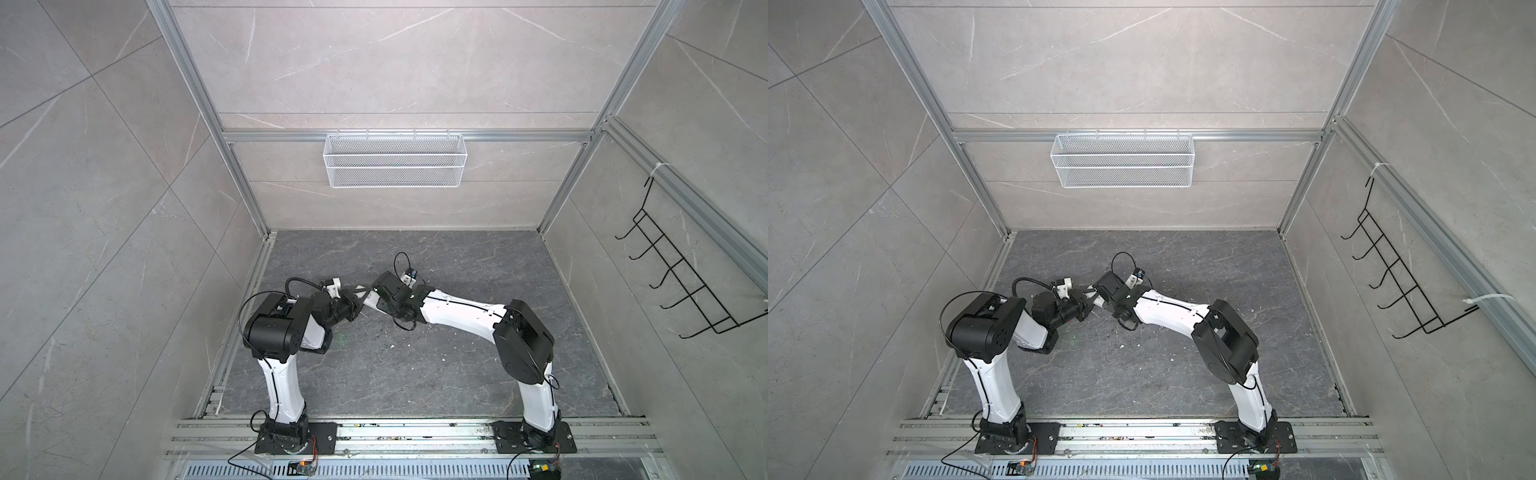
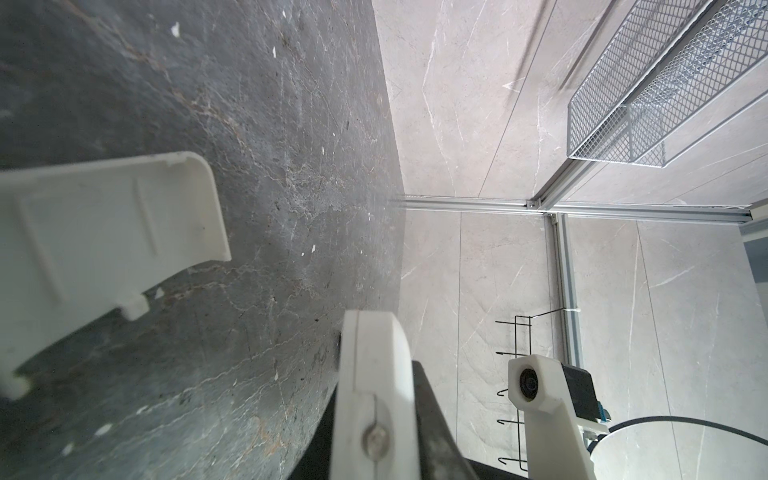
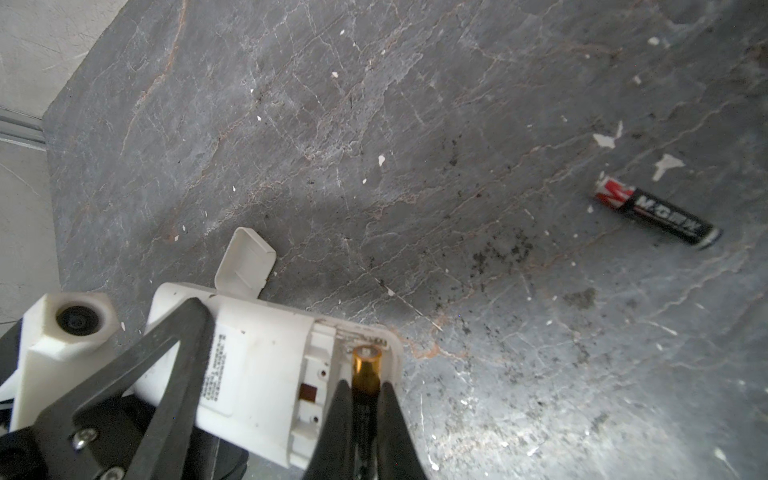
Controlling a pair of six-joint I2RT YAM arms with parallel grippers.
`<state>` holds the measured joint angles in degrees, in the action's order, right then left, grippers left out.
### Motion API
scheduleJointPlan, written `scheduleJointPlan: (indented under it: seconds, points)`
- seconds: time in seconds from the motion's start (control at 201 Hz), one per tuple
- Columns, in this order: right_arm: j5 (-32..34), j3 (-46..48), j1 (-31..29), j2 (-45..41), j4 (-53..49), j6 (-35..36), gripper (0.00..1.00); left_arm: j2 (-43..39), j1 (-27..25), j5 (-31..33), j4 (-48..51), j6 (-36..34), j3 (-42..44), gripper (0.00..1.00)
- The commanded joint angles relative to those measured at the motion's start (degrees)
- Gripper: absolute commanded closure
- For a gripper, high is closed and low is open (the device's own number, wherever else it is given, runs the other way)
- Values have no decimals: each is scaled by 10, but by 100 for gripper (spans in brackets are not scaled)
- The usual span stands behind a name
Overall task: Load the batteries into the remote control
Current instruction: 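Lower the battery into the compartment with the right gripper, then open the right gripper and lift it away from the seated battery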
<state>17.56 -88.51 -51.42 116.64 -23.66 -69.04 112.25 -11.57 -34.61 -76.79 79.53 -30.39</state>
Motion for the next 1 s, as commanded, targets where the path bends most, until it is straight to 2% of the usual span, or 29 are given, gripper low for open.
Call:
scheduleJointPlan:
  seconds: [0.0,0.413,0.543,0.991]
  points:
    - [1,4,-5,10,-3,-5,100,-2,4,1,-43,-8,-7,100]
    - [-9,6,-6,11,-5,-12,100,-3,4,3,-43,-8,-6,100]
    - [-4,4,-5,5,-8,-7,85,-2,3,2,-43,-8,-7,100]
    - [-1,-11,-5,3,-9,11,74,-1,4,1,-43,-7,-7,100]
